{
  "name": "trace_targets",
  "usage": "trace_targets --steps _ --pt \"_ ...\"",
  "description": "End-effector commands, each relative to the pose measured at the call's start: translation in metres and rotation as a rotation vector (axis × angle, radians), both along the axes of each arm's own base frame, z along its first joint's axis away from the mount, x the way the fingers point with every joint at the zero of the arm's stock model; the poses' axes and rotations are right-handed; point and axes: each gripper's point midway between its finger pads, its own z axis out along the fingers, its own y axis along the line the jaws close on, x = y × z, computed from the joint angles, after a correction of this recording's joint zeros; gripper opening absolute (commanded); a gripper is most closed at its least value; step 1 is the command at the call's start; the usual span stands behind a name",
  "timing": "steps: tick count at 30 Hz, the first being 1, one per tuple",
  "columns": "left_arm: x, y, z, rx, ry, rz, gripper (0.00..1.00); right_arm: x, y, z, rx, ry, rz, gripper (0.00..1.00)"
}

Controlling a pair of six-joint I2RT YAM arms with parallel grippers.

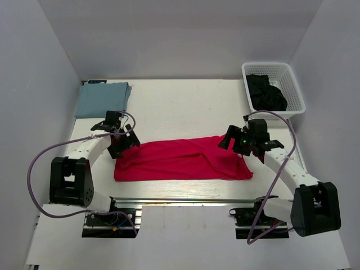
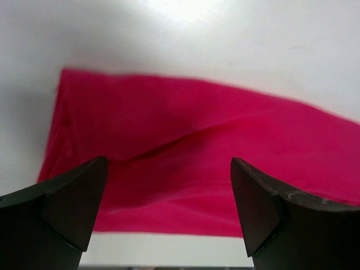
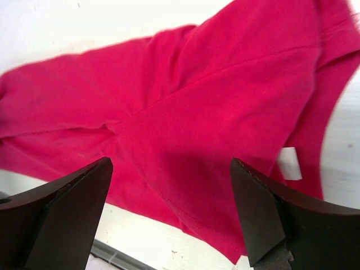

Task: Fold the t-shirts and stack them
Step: Fold the other side of the tshirt into a rectangle

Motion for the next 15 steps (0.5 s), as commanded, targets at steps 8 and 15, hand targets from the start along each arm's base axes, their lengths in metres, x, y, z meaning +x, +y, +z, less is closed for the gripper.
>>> trace_targets --steps 8,15 --pt "-0.074 0.041 0.016 0.204 0.167 0.229 1.0 -0.006 0.028 -0.026 0.077 0.051 0.099 0.9" --pt "-0.088 0.032 -0.011 0.138 0.219 0.253 0.78 -0.004 0.017 -0.043 0.014 0.094 0.065 0.9"
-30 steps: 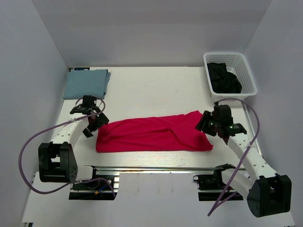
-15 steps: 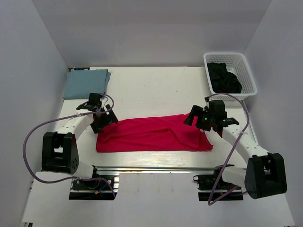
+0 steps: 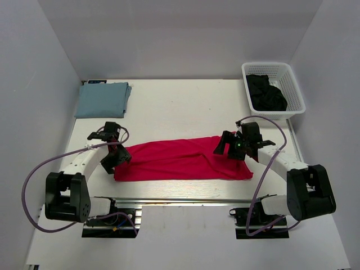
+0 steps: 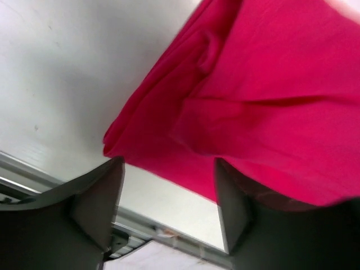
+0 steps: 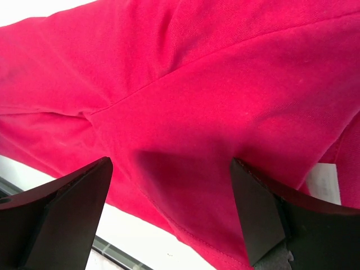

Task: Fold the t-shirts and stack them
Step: Fold the other side of the tshirt into a rectangle

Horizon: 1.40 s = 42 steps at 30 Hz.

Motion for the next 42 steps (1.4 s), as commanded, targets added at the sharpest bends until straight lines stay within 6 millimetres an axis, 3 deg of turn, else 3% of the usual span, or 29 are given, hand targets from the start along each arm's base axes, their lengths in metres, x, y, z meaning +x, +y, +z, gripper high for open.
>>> trace_targets --steps 1,5,15,18,19,20,28,35,42 --pt "-0.006 -0.005 -0.009 -0.032 0.017 0.032 0.72 0.008 -0.002 0.0 -0.012 -0.025 -0.014 0.9" --pt "-0.004 -0.007 -0.015 -0.044 0.005 0.039 0.53 0.006 -0.003 -0.007 -0.013 0.004 -0.019 0.9" --pt "0.004 -0.003 -0.032 -0.018 0.008 0.072 0.52 0.003 0.001 -0.013 0.0 0.021 0.002 0.9" --pt "0.012 -0.004 -0.033 -0.022 -0.015 0.071 0.36 0.002 0.002 -0.015 0.003 0.03 0.007 0.9" --pt "0.012 -0.004 -0.033 -0.022 -0.015 0.071 0.14 0.002 0.001 -0.014 0.002 0.029 0.006 0.9" --pt "0.016 -0.004 -0.03 -0.023 -0.027 0.071 0.0 0.001 0.003 -0.015 0.005 0.036 0.008 0.9" --pt "0.044 0.0 -0.005 0.008 -0.117 0.028 0.0 0.002 0.0 -0.017 -0.009 0.039 -0.004 0.9" --pt "0.075 0.016 0.019 0.112 -0.177 -0.011 0.0 0.002 -0.003 -0.022 -0.027 0.053 -0.023 0.9" --pt "0.13 0.016 0.042 0.155 -0.281 -0.108 0.0 0.002 -0.003 -0.025 -0.026 0.071 -0.027 0.9"
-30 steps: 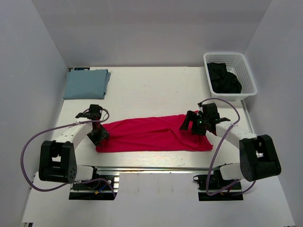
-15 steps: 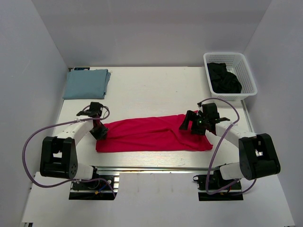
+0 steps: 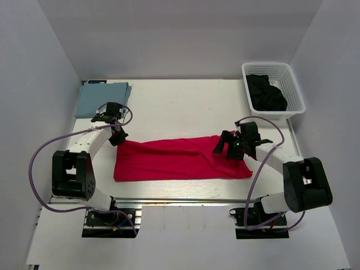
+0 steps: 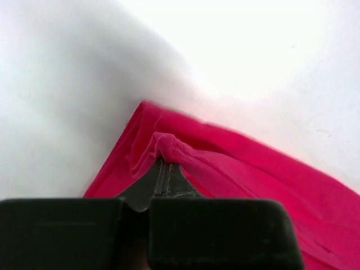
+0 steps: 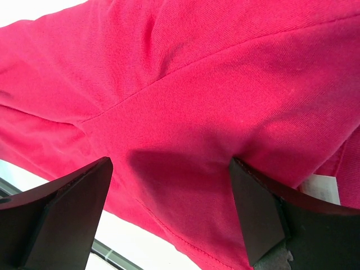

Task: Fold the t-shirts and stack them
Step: Fold the other side of the tshirt into a rectangle

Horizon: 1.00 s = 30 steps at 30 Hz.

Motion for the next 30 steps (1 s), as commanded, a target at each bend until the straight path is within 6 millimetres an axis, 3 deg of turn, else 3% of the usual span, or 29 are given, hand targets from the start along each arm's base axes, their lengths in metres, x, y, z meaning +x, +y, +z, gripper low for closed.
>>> trace_targets --steps 1,6,11,14,18,25,30 --pt "0.044 0.006 0.035 0.065 -0.131 -0.083 0.0 -0.004 -0.006 -0.014 -0.035 0.042 -0.017 0.9" --pt "0.076 0.006 0.057 0.107 -0.217 -0.151 0.0 -0.005 -0.006 -0.016 -0.027 0.048 -0.018 0.9" --pt "0.092 -0.006 0.068 0.096 -0.278 -0.278 0.0 -0.006 -0.003 -0.018 -0.016 0.053 -0.014 0.9" --pt "0.094 0.002 0.074 0.138 -0.292 -0.267 0.0 -0.007 -0.003 -0.019 -0.015 0.055 -0.013 0.9" --pt "0.072 0.017 0.054 0.178 -0.212 -0.18 0.0 -0.007 -0.004 -0.02 -0.016 0.056 -0.013 0.9" --pt "0.011 0.038 0.006 0.224 -0.026 -0.027 0.0 -0.009 -0.004 -0.022 -0.023 0.065 -0.003 0.9" --pt "-0.02 0.041 -0.02 0.22 0.07 0.03 0.0 -0.01 -0.004 -0.024 -0.023 0.081 -0.003 0.9"
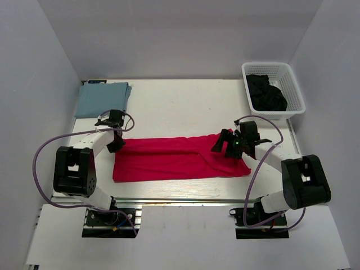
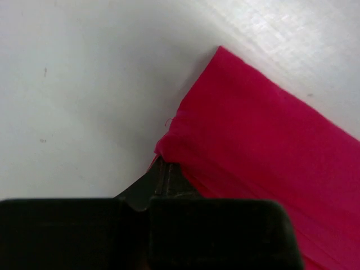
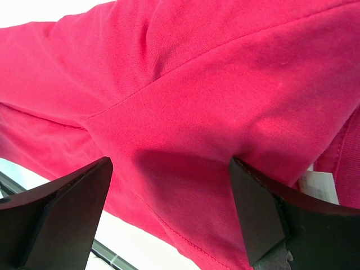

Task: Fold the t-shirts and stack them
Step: Fold the other side of the tshirt into a rectangle, then rotate the tshirt 90 degrees

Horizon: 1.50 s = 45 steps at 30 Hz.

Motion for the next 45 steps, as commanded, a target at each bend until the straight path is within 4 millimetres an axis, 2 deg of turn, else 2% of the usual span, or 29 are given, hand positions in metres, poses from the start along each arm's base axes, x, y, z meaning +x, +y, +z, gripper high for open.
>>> trace_targets --steps 1,5,7,8,9,11,12,13,14,15,16,17,19,21,22,23,24,25,26,28,30,31,32,36,40,41,43,44,45 --pt "-0.016 0.01 0.0 0.031 0.001 0.081 0.0 -0.018 -0.01 -0.025 -0.057 0.096 0.002 0.9" --pt "-0.025 0.008 -0.011 0.004 0.03 0.106 0.0 -0.018 -0.01 -0.026 -0.061 0.1 0.008 0.9" --pt "-0.027 0.007 -0.016 -0.004 0.05 0.104 0.08 -0.019 -0.011 -0.027 -0.062 0.106 0.006 0.9" --pt "-0.029 0.005 -0.017 -0.014 0.061 0.1 0.16 -0.02 -0.01 -0.027 -0.062 0.106 0.009 0.9" --pt "-0.034 0.005 -0.02 -0.011 0.086 0.101 0.37 -0.02 -0.01 -0.026 -0.063 0.103 0.008 0.9" --pt "-0.034 0.005 -0.016 -0.015 0.088 0.118 0.38 -0.018 -0.011 -0.024 -0.066 0.092 0.009 0.9" --pt "-0.041 0.004 -0.014 -0.016 0.114 0.143 0.46 -0.016 -0.011 -0.022 -0.072 0.081 0.019 0.9" --pt "-0.042 0.007 -0.009 -0.004 0.116 0.169 0.59 -0.014 -0.011 -0.019 -0.073 0.074 0.024 0.9" --pt "-0.043 0.009 -0.004 0.007 0.115 0.197 0.67 -0.012 -0.01 -0.015 -0.072 0.062 0.029 0.9" --pt "-0.033 0.012 0.01 0.022 0.084 0.22 0.78 -0.012 -0.011 -0.013 -0.079 0.062 0.037 0.9" --pt "-0.035 0.01 0.015 0.028 0.091 0.234 0.82 -0.006 -0.009 -0.006 -0.08 0.038 0.046 0.9" --pt "-0.023 0.009 0.029 0.016 0.037 0.235 0.84 -0.003 -0.009 0.0 -0.078 0.021 0.049 0.9" --pt "-0.011 0.002 0.045 -0.027 -0.025 0.208 0.87 0.003 -0.007 0.01 -0.081 -0.01 0.063 0.9" --pt "0.001 -0.011 0.055 -0.1 -0.085 0.149 0.88 0.006 -0.008 0.018 -0.083 -0.034 0.065 0.9" --pt "0.018 -0.018 0.063 -0.141 -0.159 0.112 0.92 0.009 -0.007 0.027 -0.08 -0.061 0.066 0.9" --pt "0.021 -0.024 0.068 -0.163 -0.189 0.043 0.93 0.011 -0.007 0.03 -0.081 -0.073 0.066 0.9" --pt "0.028 -0.04 0.07 -0.239 -0.215 -0.024 0.99 0.014 -0.007 0.038 -0.074 -0.099 0.061 0.9" --pt "0.044 -0.053 0.075 -0.278 -0.281 -0.082 0.99 0.014 -0.006 0.04 -0.075 -0.105 0.066 0.9" --pt "0.044 -0.066 0.074 -0.337 -0.29 -0.152 0.99 0.016 -0.005 0.042 -0.071 -0.117 0.067 0.9" --pt "0.053 -0.084 0.07 -0.396 -0.304 -0.221 0.99 0.015 -0.004 0.045 -0.063 -0.124 0.061 0.9" --pt "0.053 -0.092 0.057 -0.419 -0.265 -0.247 0.99 0.011 -0.005 0.043 -0.056 -0.114 0.054 0.9" --pt "0.052 -0.095 0.039 -0.415 -0.217 -0.256 0.99 0.011 -0.005 0.041 -0.051 -0.113 0.047 0.9" --pt "0.052 -0.099 0.031 -0.432 -0.197 -0.262 0.99 0.007 -0.007 0.032 -0.059 -0.087 0.043 0.9" --pt "0.04 -0.118 -0.005 -0.479 -0.071 -0.322 0.99 0.009 -0.006 0.018 -0.05 -0.057 0.015 0.9" --pt "0.008 -0.127 -0.035 -0.499 0.049 -0.334 0.99 0.019 -0.008 0.003 -0.063 -0.014 -0.024 0.9" --pt "0.002 -0.124 -0.04 -0.487 0.07 -0.325 0.99 0.023 -0.008 -0.007 -0.076 0.023 -0.036 0.9" --pt "-0.017 -0.122 -0.05 -0.474 0.141 -0.316 0.99 0.035 -0.007 -0.008 -0.076 0.031 -0.063 0.9" --pt "-0.028 -0.12 -0.055 -0.459 0.177 -0.313 0.99 0.039 -0.005 -0.021 -0.085 0.069 -0.059 0.9" --pt "-0.039 -0.118 -0.056 -0.459 0.223 -0.289 0.99 0.048 -0.001 -0.019 -0.08 0.064 -0.059 0.9"
